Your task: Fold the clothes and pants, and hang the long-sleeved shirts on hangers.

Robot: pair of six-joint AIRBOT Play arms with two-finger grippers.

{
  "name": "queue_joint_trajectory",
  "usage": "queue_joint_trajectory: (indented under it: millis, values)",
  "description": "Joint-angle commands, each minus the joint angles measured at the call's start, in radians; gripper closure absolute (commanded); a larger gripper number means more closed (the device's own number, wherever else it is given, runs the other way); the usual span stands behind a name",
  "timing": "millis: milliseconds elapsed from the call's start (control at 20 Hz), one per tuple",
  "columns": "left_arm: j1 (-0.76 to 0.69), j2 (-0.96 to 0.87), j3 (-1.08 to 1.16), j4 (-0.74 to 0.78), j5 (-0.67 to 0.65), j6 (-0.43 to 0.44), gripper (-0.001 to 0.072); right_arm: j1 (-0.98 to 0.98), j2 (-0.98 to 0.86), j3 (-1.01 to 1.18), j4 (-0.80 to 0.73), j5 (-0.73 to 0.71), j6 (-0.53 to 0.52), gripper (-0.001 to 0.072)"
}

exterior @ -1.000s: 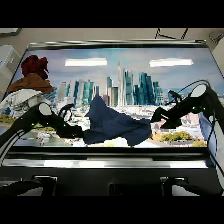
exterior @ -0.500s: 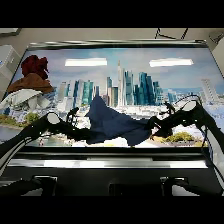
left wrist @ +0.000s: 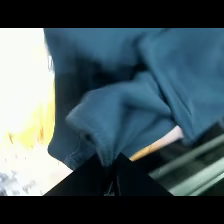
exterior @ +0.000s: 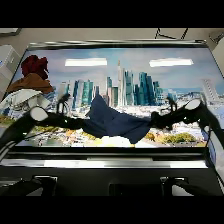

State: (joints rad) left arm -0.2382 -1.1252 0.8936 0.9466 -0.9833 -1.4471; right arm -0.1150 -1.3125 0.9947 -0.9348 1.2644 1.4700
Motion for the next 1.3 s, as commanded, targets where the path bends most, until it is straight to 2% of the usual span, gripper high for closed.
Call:
queue_joint_trajectory:
  millis: [0, 150, 300, 400, 600, 700, 850, 1000, 1100, 1250]
  values:
    - [0.121, 0.195, 0.260, 0.088, 0.008, 0.000, 0.0684, -0.001, 0.138, 0.333, -0.089, -0.031, -0.016, 0.0672]
    - [0.267, 0.315, 0.570, 0.090, 0.009, 0.000, 0.0684, -0.001, 0.285, 0.624, -0.170, -0.143, 0.026, 0.0672]
    - [0.365, 0.394, 0.755, 0.090, 0.009, 0.000, 0.0684, -0.001, 0.423, 0.699, -0.188, -0.125, 0.094, 0.0672]
    - [0.401, 0.431, 0.779, 0.100, 0.008, 0.000, 0.0684, -0.001, 0.475, 0.699, -0.204, -0.008, 0.097, 0.0672]
    - [0.418, 0.425, 0.740, 0.163, -0.090, -0.003, 0.0683, -0.001, 0.463, 0.623, -0.295, 0.407, 0.198, 0.0672]
    - [0.417, 0.406, 0.646, 0.143, -0.101, -0.003, 0.0683, -0.001, 0.455, 0.478, -0.295, 0.437, 0.198, 0.0672]
    - [0.417, 0.359, 0.434, 0.074, -0.067, -0.002, 0.0682, 0.000, 0.446, 0.215, -0.276, 0.264, 0.198, 0.0672]
    - [0.363, 0.255, 0.252, 0.014, 0.141, 0.052, 0.0682, 0.000, 0.360, 0.014, -0.207, -0.039, 0.205, 0.0672]
    - [0.311, 0.142, 0.202, 0.014, 0.271, 0.064, 0.0682, 0.000, 0.253, -0.026, -0.127, -0.242, 0.205, 0.0672]
    - [0.246, -0.068, 0.200, 0.013, 0.381, 0.063, 0.0681, 0.000, 0.079, -0.026, 0.015, -0.437, 0.205, 0.0671]
